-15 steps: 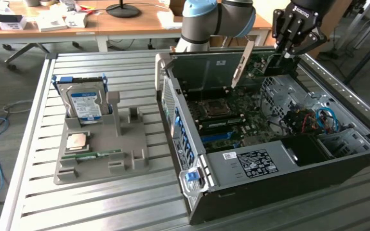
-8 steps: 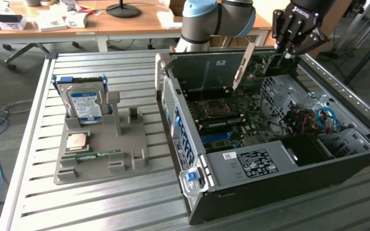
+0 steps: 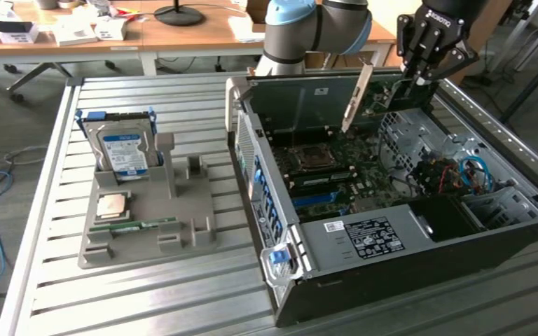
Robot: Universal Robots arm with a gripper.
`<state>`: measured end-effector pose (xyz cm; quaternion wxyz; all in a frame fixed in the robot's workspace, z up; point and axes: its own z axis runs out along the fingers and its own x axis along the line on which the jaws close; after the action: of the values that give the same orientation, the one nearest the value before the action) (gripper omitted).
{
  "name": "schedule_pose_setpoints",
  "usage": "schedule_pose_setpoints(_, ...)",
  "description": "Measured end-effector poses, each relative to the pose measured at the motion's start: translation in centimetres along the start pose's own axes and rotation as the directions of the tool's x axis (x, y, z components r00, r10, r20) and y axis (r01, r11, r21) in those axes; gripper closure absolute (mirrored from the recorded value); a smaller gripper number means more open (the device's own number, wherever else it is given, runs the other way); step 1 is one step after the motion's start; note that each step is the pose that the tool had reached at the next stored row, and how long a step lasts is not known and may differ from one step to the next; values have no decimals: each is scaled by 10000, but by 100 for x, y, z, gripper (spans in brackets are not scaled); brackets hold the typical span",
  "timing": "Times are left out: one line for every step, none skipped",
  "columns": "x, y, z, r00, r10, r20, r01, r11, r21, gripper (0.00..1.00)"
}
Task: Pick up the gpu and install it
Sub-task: 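Insert the gpu into the slot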
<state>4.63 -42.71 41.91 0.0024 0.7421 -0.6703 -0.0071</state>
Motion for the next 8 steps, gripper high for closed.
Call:
schedule_pose_setpoints(0,0,0,10000,-7,-1,7,10000,0,74)
schedule_pose_setpoints(0,0,-1,10000,-11,-1,11,10000,0,74)
schedule_pose_setpoints(0,1,-1,10000,-11,-1,11,10000,1,74)
schedule_pose_setpoints(0,1,0,10000,-11,0,11,10000,1,74)
schedule_pose_setpoints(0,2,0,10000,-11,-1,11,10000,2,74)
schedule_pose_setpoints(0,5,-1,10000,-8,-2,8,10000,9,74)
schedule_pose_setpoints(-1,10,-1,10000,-9,-5,9,10000,32,74)
schedule_pose_setpoints(-1,16,0,10000,-12,-5,12,10000,84,74)
